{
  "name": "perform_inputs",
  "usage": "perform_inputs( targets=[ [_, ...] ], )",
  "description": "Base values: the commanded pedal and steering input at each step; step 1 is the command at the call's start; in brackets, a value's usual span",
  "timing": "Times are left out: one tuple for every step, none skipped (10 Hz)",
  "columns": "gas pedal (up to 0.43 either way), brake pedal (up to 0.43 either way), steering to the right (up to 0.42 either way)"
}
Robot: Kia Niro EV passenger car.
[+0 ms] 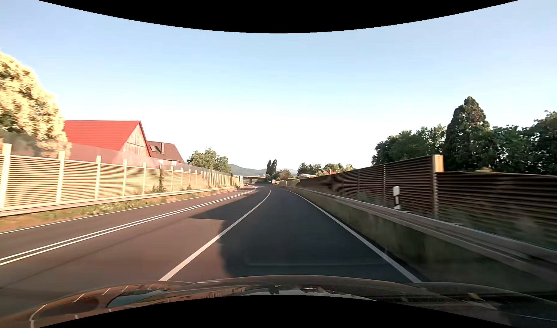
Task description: Follow the waypoints while adhering to traffic rules and regulations
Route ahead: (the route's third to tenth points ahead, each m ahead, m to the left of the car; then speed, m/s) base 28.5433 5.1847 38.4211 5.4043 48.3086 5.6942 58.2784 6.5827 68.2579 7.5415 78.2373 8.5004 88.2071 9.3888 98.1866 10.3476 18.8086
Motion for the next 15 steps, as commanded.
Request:
perform_inputs(
  targets=[
    [0.311, 0.0, -0.006],
    [0.299, 0.0, -0.006],
    [0.299, 0.0, -0.006],
    [0.299, 0.0, -0.006],
    [0.299, 0.0, -0.006],
    [0.299, 0.0, -0.005],
    [0.299, 0.0, -0.004],
    [0.299, 0.0, -0.003],
    [0.299, 0.0, -0.003],
    [0.299, 0.0, -0.003],
    [0.299, 0.0, -0.003],
    [0.299, 0.0, -0.003],
    [0.299, 0.0, -0.003],
    [0.299, 0.0, -0.003],
    [0.299, 0.0, -0.004]
  ],
)
